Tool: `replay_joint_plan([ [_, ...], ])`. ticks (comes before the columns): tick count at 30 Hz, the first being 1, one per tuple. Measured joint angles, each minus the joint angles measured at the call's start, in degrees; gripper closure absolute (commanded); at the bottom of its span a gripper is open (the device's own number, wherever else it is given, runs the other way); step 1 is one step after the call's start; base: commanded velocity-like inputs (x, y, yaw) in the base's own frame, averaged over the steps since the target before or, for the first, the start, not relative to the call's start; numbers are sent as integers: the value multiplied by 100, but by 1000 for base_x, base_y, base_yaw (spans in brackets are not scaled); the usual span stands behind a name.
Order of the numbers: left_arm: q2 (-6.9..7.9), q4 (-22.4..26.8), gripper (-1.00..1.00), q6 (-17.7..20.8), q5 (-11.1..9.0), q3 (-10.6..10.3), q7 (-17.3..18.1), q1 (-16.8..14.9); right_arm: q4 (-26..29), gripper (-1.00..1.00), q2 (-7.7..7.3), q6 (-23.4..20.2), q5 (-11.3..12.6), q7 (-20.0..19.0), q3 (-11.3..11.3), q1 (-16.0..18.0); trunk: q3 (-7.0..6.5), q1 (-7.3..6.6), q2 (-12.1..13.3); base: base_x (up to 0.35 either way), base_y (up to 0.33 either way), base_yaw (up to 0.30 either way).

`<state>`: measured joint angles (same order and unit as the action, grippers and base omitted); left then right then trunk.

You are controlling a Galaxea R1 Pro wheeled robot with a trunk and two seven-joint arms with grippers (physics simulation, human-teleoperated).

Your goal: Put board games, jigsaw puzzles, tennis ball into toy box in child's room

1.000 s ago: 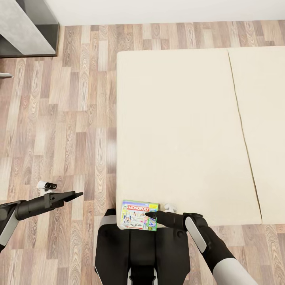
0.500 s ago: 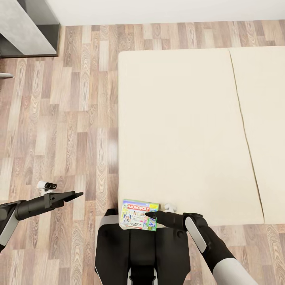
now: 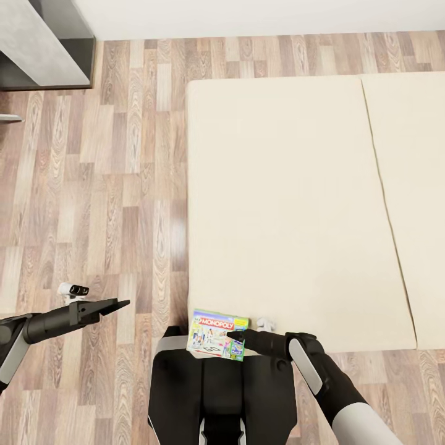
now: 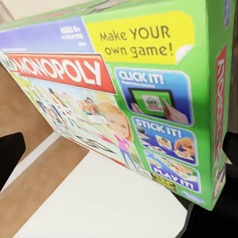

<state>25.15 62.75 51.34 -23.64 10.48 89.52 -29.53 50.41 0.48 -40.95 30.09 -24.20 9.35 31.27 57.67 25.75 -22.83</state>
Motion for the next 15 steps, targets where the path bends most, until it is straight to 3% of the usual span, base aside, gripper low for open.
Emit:
replay_joint_plan([
  [15, 1, 0, -100, 0, 0, 0, -1, 0, 7, -100, -3, 0, -1, -1, 0, 1, 0, 0, 0, 0, 13, 0],
])
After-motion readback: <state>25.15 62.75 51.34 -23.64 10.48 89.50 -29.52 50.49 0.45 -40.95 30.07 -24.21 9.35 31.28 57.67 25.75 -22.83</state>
